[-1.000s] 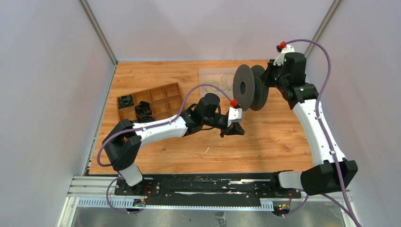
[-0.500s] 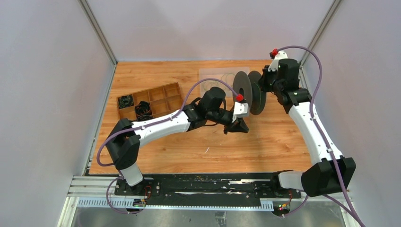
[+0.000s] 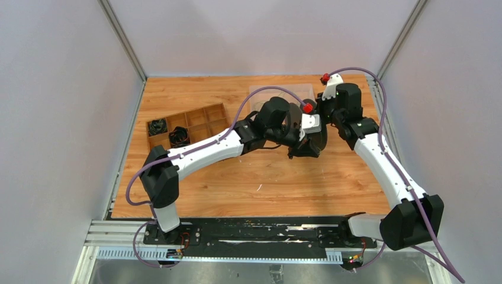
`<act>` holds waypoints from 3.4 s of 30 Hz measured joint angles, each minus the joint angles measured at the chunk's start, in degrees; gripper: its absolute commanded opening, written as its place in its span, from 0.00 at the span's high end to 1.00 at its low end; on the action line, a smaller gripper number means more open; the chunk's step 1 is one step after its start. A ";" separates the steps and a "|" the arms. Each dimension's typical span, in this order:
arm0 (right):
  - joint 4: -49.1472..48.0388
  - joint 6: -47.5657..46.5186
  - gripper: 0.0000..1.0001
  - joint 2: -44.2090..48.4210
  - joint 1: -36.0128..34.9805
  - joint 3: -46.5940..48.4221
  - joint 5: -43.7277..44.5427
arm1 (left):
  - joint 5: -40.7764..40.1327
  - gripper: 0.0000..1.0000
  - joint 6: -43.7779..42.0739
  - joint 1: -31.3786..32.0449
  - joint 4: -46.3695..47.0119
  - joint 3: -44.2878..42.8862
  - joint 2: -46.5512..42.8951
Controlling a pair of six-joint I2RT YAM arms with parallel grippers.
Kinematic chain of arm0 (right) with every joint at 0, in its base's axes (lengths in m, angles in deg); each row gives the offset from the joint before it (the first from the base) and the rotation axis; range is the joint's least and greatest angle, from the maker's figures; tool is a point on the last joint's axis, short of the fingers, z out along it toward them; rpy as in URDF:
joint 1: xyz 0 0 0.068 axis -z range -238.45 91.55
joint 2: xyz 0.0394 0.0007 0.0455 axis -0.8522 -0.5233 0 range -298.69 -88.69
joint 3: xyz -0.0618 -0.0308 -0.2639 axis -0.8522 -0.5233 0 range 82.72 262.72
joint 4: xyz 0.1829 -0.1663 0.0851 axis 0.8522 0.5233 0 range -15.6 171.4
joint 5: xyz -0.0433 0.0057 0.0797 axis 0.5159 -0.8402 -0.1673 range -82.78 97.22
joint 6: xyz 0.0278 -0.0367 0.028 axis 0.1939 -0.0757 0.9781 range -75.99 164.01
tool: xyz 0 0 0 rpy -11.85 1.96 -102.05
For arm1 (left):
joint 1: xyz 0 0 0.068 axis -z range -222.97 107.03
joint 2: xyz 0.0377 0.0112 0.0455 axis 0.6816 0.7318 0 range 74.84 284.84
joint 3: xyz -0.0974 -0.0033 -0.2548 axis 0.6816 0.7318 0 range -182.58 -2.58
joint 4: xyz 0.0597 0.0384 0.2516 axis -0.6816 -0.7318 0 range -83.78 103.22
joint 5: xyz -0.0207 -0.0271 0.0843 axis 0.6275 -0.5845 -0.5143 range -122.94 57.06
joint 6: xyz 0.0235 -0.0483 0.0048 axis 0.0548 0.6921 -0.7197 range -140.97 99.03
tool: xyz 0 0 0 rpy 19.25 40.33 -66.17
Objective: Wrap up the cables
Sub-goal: Wrap the cable around the cable reel.
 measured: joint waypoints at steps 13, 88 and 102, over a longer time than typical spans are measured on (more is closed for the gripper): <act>-1.31 -6.23 0.99 2.12 -0.24 -4.26 -7.56 | -0.66 1.00 5.57 -4.50 -4.20 -5.92 1.46; 6.95 -21.75 0.99 8.48 -0.22 -6.05 -33.46 | 1.22 0.68 -32.33 -16.55 -35.45 -9.35 8.52; 7.41 -20.61 0.99 9.46 0.26 -6.05 -29.44 | 1.20 0.58 -33.77 -21.53 -37.31 -9.35 7.43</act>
